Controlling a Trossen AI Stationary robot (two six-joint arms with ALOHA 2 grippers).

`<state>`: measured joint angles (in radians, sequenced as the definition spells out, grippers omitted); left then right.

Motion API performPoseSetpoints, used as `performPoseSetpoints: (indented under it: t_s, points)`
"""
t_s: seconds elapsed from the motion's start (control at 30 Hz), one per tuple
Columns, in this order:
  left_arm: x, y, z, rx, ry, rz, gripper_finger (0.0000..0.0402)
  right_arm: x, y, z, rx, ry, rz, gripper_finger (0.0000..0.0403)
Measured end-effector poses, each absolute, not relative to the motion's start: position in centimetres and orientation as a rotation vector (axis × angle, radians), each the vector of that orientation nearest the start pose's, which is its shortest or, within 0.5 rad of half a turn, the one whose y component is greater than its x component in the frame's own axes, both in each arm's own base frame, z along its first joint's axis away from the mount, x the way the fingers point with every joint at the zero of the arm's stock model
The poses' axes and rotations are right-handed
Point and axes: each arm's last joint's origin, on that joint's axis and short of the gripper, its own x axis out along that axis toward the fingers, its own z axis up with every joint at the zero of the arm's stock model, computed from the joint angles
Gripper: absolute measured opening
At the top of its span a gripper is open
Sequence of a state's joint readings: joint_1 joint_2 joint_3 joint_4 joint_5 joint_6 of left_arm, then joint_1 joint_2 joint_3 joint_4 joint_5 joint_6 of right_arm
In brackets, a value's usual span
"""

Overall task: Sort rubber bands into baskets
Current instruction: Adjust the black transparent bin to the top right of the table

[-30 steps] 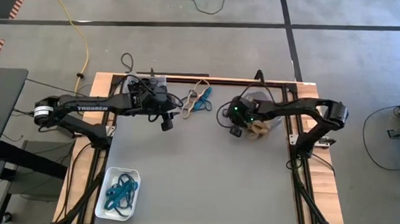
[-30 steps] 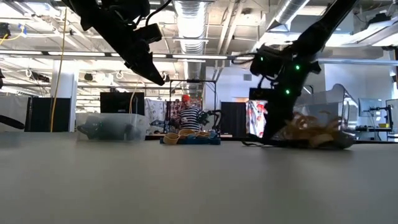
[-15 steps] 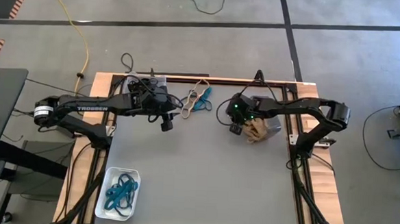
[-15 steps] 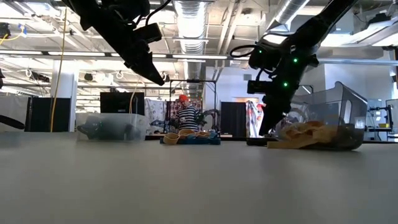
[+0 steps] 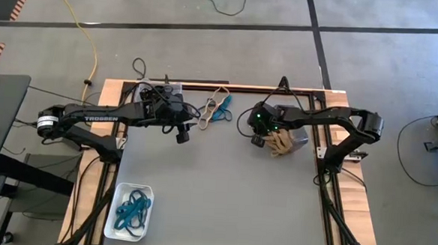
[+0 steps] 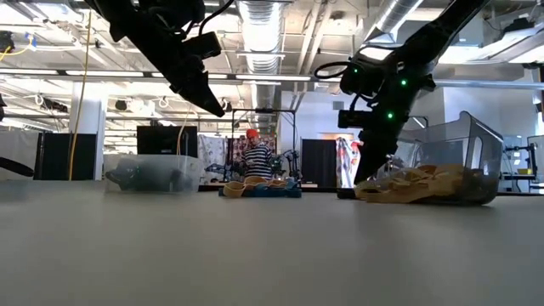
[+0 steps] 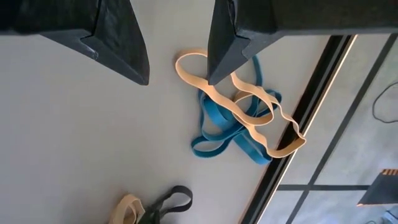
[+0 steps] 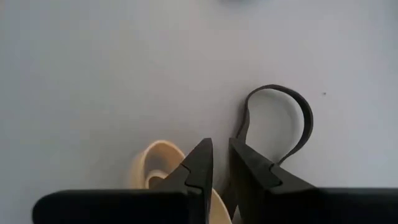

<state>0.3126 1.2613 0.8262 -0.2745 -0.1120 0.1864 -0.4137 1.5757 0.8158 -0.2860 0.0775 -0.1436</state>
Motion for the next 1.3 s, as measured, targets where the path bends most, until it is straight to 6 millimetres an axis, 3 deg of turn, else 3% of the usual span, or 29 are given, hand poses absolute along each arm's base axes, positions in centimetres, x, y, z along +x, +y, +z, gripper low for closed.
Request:
performPoseSetpoints:
  t_s: [0.23,0.57,0.83,1.3]
  points:
    - [24.7,8.3,24.3,0.104,0.749,0.338,0.0153,25.3,-11.4,16.9,0.037,1.109,-0.342,0.0082]
    - [24.6,8.3,24.3,0.106,0.751,0.343,0.0153,20.7,-11.0,21.7,0.051,1.107,-0.398,0.0082]
    - [24.6,8.3,24.3,0.098,0.749,0.346,0.0153,18.1,-10.5,23.3,0.099,1.134,-0.439,0.0082]
    - [24.6,8.3,24.3,0.095,0.748,0.347,0.0153,17.9,-9.0,24.1,0.084,1.102,-0.388,0.0082]
